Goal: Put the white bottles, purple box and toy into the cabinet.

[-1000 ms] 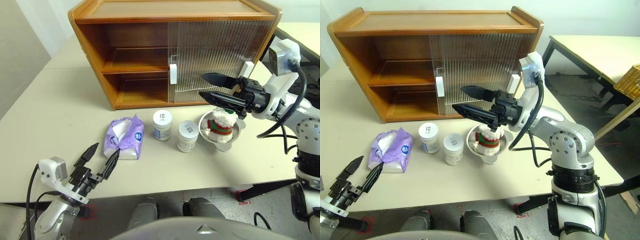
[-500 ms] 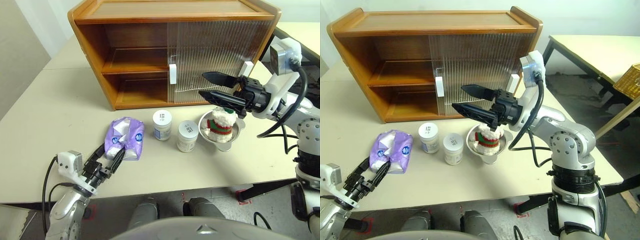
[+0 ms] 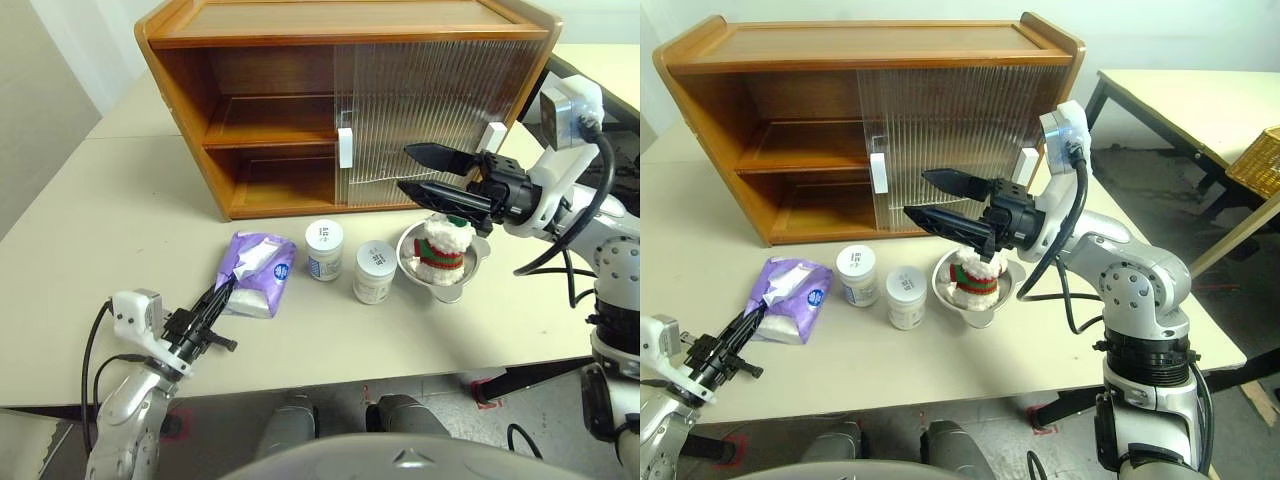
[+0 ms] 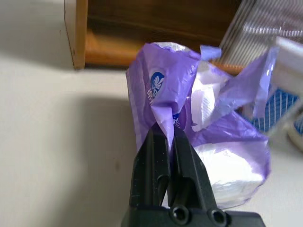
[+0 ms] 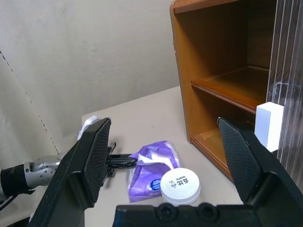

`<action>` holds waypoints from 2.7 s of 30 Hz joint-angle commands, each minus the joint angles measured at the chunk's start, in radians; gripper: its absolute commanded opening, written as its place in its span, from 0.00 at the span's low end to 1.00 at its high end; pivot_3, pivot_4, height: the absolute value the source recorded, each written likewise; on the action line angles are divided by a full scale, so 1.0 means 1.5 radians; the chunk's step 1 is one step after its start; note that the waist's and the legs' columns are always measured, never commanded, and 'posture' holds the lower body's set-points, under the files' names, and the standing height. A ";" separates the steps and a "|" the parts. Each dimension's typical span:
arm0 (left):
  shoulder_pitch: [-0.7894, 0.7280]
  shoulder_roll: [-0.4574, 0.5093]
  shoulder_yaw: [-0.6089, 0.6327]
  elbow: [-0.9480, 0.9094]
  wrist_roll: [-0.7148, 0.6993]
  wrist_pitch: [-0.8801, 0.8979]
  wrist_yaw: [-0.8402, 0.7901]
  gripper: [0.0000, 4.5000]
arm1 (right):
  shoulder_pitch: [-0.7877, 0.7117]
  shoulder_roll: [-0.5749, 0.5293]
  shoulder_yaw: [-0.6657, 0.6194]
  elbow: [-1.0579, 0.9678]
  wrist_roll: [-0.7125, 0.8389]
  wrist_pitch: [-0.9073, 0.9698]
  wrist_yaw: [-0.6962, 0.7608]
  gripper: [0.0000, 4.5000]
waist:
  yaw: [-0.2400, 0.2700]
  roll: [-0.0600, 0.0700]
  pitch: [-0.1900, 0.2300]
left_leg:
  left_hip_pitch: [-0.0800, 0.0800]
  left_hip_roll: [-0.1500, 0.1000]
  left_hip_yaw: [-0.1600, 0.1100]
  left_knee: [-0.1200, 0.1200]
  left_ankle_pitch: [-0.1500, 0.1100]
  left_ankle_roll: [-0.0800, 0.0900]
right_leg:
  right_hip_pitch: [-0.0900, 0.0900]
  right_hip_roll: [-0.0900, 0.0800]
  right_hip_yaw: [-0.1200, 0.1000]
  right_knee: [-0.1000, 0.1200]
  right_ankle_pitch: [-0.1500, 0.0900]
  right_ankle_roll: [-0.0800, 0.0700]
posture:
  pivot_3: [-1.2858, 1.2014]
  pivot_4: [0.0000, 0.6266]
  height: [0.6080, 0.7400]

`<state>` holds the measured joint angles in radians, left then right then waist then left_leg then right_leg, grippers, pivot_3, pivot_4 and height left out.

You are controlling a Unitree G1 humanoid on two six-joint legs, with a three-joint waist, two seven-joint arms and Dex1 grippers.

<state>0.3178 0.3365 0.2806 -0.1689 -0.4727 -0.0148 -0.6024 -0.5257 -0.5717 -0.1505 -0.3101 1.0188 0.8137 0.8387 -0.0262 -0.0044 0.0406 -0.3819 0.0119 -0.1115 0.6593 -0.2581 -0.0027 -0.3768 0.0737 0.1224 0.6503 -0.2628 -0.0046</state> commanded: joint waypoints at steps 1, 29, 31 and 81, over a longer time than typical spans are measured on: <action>-0.033 0.010 0.015 -0.062 -0.035 0.050 0.031 0.00 | -0.006 0.001 0.001 0.000 -0.004 -0.008 0.004 1.00 | 0.000 0.000 0.000 | 0.000 -0.001 0.000 0.000 0.000 0.000 | 0.000 0.000 0.000 0.000 0.000 0.000 | 0.50 0.08 1.00; -0.460 0.083 0.046 -0.052 -0.173 0.412 0.325 0.00 | 0.010 0.032 0.012 -0.011 -0.026 -0.025 -0.006 1.00 | -0.001 -0.003 0.001 | 0.006 -0.002 0.004 0.002 0.003 0.003 | 0.006 0.000 0.001 0.000 0.004 0.002 | 0.49 0.08 1.00; -0.500 0.079 0.041 -0.021 -0.167 0.418 0.327 0.00 | 0.013 0.034 0.010 -0.015 -0.025 -0.026 -0.011 1.00 | -0.002 -0.003 0.001 | 0.005 -0.002 0.004 0.002 0.003 0.003 | 0.006 0.000 0.002 0.000 0.004 0.002 | 0.49 0.08 1.00; -0.487 -0.011 -0.059 0.036 -0.039 0.270 0.192 0.13 | 0.020 0.029 0.010 -0.019 -0.011 -0.025 -0.020 1.00 | -0.010 -0.005 0.003 | 0.005 -0.004 0.005 0.003 0.004 0.004 | 0.007 -0.001 0.002 -0.001 0.004 0.006 | 0.48 0.06 1.00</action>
<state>-0.3917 0.3267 0.2108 -0.1601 -0.5722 0.4140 -0.3204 -0.4953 -0.5241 -0.1360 -0.3328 1.0049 0.7778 0.8103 -0.0407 -0.0126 0.0448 -0.3738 0.0063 -0.1045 0.6634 -0.2527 0.0041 -0.3660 0.0726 0.1253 0.6486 -0.2561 0.0048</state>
